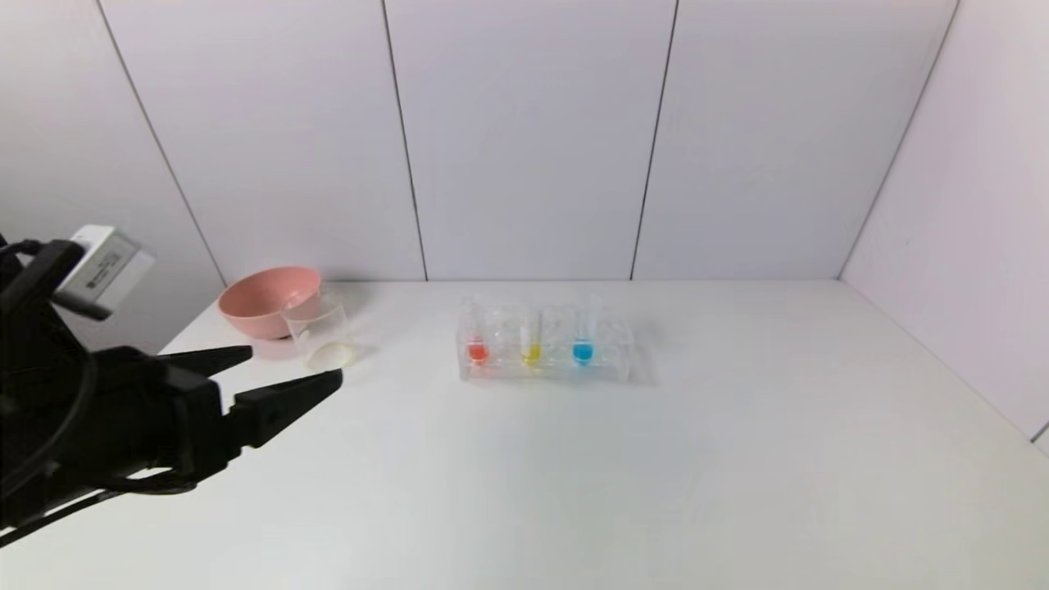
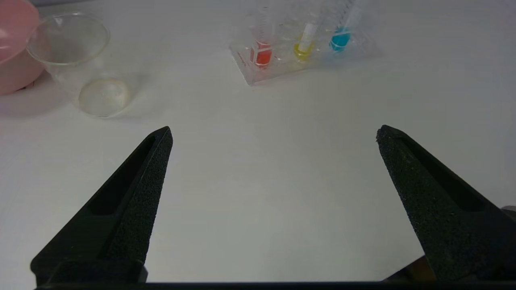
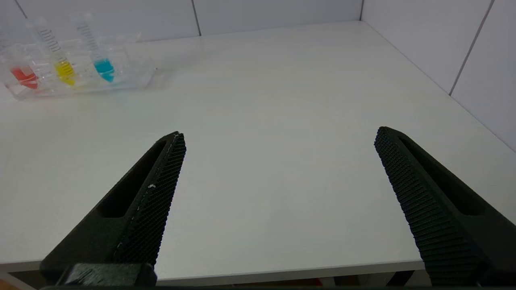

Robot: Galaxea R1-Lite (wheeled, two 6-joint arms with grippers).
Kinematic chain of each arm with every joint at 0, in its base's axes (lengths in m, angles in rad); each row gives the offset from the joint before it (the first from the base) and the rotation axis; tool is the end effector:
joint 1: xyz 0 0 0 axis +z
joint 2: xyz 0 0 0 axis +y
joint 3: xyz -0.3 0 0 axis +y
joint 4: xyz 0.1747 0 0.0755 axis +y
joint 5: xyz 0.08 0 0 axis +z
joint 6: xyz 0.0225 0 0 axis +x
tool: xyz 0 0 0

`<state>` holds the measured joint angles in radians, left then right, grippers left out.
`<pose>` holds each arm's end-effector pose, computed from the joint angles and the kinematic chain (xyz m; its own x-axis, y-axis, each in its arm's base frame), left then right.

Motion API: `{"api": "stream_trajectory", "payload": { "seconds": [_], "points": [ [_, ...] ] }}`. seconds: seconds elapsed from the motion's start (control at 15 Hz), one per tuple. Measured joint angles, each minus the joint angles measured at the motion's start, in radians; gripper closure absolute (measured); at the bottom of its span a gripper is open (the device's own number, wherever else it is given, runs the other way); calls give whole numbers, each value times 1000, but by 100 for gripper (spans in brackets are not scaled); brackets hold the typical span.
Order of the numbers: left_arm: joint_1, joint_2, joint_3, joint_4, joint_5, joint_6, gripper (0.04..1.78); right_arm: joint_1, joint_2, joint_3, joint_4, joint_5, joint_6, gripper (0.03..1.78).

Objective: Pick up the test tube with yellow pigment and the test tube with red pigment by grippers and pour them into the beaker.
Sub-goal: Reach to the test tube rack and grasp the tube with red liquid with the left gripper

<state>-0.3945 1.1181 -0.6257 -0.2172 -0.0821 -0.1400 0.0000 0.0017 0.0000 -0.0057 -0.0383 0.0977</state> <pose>0.1442 -0.0620 0.2259 0.8539 -0.4443 -0.2708 0.4164 0.8956 -0.1564 -0.0227 -0.0009 0.0761 0.9993 -0.0383 0.0040 0.0377 0.9945 0.0977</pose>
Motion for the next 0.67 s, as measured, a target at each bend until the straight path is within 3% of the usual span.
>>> {"api": "stream_trajectory", "payload": {
  "seconds": [0.27,0.67],
  "points": [
    [-156,231,-123,-51,249,-101,6,0,0,0,0,0,0,10],
    [-239,544,-315,-118,529,-129,6,0,0,0,0,0,0,10]
  ]
}}
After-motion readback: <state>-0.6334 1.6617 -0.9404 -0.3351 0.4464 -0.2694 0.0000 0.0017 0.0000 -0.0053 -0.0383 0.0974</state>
